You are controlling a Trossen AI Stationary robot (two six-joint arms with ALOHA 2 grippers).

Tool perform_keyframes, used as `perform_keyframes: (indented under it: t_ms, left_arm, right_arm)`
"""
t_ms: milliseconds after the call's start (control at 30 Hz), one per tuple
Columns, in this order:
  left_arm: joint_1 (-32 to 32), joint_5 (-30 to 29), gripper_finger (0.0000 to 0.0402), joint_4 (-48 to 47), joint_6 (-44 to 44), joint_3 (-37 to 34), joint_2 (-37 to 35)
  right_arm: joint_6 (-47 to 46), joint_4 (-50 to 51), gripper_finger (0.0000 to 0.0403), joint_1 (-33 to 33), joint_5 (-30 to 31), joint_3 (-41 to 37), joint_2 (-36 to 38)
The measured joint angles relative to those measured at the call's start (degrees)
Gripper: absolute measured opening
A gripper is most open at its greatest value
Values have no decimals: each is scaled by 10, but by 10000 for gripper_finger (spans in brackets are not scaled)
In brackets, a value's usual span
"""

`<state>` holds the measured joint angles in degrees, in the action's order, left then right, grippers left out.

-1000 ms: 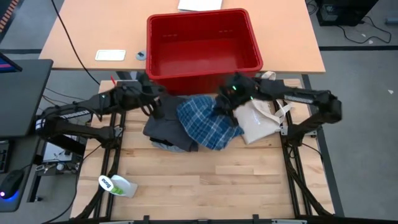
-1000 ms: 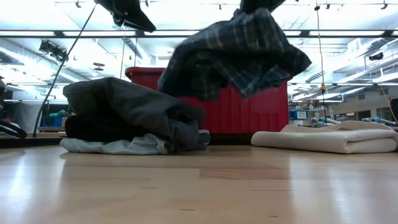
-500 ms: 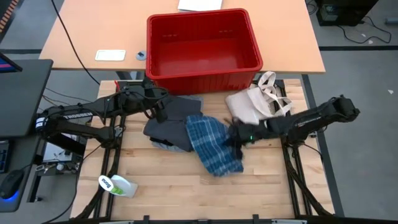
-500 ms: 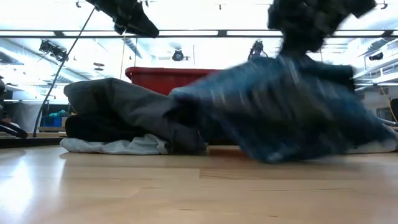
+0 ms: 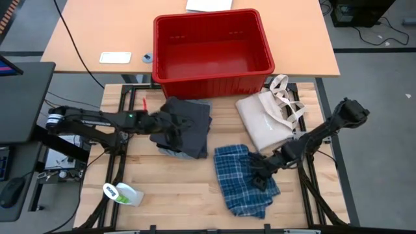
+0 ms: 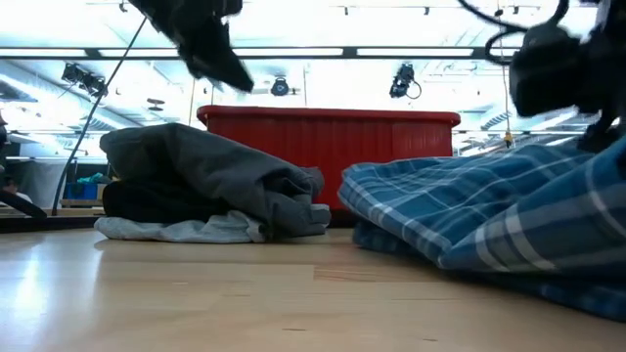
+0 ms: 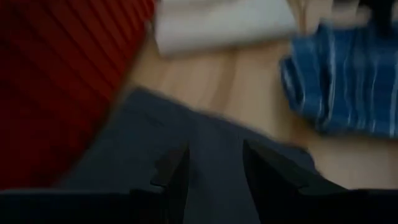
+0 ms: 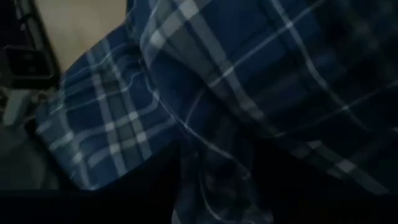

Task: Fold Laundry from Bin
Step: Remove the blue short from the laundry organizer

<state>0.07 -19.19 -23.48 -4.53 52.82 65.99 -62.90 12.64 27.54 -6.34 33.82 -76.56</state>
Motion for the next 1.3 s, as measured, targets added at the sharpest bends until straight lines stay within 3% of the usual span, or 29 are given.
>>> perform_keyframes:
  t_ms: [133, 233, 333, 467, 567, 800, 933, 1000, 1200, 1300]
  left_arm:
    - [-17, 0, 153, -34, -35, 0, 46]
    - [-18, -2, 153, -52, -44, 0, 88]
    - [-13, -40, 153, -77, -53, 0, 135]
    - [5, -74, 153, -126, -98, 0, 191]
    - [10, -82, 153, -152, -119, 0, 224]
    - [-44, -67, 153, -163, -161, 0, 234]
    - [-66, -69, 153, -168, -173, 7, 215]
    - [-77, -68, 153, -172, -182, 20, 198]
    - [-102, -82, 153, -185, -143, 77, 151]
    - [-93, -207, 153, -180, -104, 99, 141]
  right_arm:
    - [-17, 93, 228, 24, 12, 59, 8]
    - [-6, 186, 227, 34, 56, 113, 20]
    - [16, 265, 226, 38, 107, 162, 29]
    - [89, 272, 226, 40, 198, 185, 34]
    - [127, 272, 226, 37, 231, 185, 34]
    - [149, 339, 224, 31, 329, 185, 34]
    - [219, 317, 208, -8, 438, 185, 34]
    - [274, 287, 196, -43, 462, 185, 34]
    - [501, 137, 168, -194, 438, 184, 24]
    - [621, 32, 160, -276, 403, 184, 6]
